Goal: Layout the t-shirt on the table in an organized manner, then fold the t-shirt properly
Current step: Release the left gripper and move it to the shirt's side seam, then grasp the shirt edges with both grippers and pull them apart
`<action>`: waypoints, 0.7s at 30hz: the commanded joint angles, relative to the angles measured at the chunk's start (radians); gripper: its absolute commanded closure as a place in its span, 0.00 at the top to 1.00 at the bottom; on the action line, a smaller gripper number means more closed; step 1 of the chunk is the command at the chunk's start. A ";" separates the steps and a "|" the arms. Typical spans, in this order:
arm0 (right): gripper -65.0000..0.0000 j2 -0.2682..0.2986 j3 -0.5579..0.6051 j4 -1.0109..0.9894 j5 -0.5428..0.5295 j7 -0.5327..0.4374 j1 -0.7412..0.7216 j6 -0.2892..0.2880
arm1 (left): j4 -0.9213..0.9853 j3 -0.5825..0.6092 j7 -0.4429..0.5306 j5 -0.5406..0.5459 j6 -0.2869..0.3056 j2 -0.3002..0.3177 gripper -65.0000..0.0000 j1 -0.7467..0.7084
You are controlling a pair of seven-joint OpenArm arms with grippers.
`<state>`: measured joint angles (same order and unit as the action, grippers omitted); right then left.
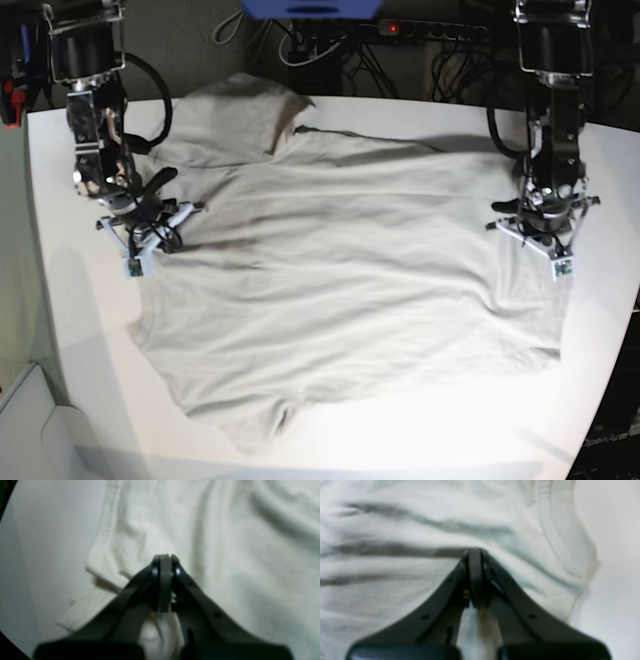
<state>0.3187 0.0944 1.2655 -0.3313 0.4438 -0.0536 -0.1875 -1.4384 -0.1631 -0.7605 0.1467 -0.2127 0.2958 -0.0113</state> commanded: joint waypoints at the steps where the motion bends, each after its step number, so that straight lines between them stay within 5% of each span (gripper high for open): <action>1: 0.00 0.024 -0.005 -0.020 0.033 0.066 -0.018 0.007 | -0.023 -0.008 0.017 -0.006 -0.003 0.009 0.01 0.006; 12: 0.00 0.046 0.003 -0.114 0.033 0.069 -0.156 0.007 | -0.072 -0.013 0.016 -0.005 -0.003 0.006 0.01 -0.060; 21: 0.00 0.058 -0.005 0.070 0.033 0.077 -0.056 0.007 | 0.032 -0.005 0.023 -0.009 -0.003 0.001 0.01 0.072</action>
<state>0.3584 0.0952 1.3186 -0.2909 0.5396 -0.0921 -0.1867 -1.3960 -0.1623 -0.7479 0.1440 -0.2119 0.2848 0.0471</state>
